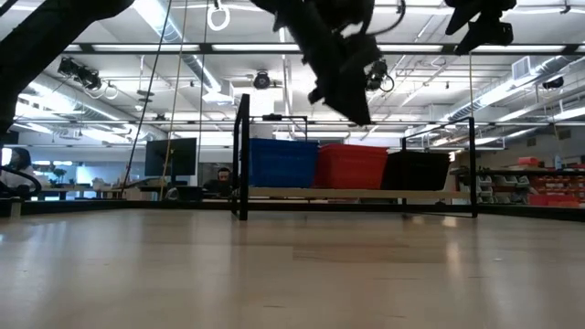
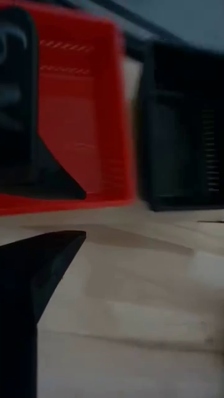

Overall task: Stack baskets on shelf by color
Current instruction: Return to home position

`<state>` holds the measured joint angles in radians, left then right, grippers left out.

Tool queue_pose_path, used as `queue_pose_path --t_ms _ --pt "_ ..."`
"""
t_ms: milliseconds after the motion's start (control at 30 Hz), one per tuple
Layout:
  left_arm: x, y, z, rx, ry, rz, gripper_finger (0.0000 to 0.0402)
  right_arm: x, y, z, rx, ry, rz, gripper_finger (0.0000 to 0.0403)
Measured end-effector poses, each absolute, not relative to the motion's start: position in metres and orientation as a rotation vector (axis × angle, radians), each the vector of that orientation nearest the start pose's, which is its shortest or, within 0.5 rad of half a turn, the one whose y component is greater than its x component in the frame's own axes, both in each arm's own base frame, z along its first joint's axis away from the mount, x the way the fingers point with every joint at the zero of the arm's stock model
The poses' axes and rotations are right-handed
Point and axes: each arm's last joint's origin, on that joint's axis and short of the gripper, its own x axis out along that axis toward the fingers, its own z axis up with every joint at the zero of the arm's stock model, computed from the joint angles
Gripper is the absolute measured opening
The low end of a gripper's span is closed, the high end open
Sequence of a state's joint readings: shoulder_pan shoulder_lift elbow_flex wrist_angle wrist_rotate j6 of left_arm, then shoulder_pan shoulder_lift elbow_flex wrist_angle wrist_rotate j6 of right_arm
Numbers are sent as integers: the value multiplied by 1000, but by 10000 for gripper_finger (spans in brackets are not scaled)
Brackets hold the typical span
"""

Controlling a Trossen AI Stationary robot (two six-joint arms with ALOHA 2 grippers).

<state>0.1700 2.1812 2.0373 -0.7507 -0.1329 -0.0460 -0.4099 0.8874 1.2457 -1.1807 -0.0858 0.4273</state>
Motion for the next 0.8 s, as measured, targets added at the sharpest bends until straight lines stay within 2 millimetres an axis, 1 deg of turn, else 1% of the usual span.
queue_pose_path --t_ms 167,233,367,500,600,733,800 --pt "474 79 306 -44 818 290 99 114 -47 381 601 714 -471 245" --pt "472 77 319 -42 815 285 96 111 -46 382 596 704 -476 245" --pt "468 73 340 -25 785 273 89 108 -46 383 578 691 -506 245" --pt "461 68 361 -41 761 273 80 108 -45 383 572 690 -499 245" --pt "445 59 379 -60 748 265 67 107 -45 384 571 686 -496 243" --pt "411 52 421 -53 678 261 29 102 -43 387 556 646 -496 231" --pt "394 53 440 -53 632 270 9 99 -42 391 529 607 -483 222"
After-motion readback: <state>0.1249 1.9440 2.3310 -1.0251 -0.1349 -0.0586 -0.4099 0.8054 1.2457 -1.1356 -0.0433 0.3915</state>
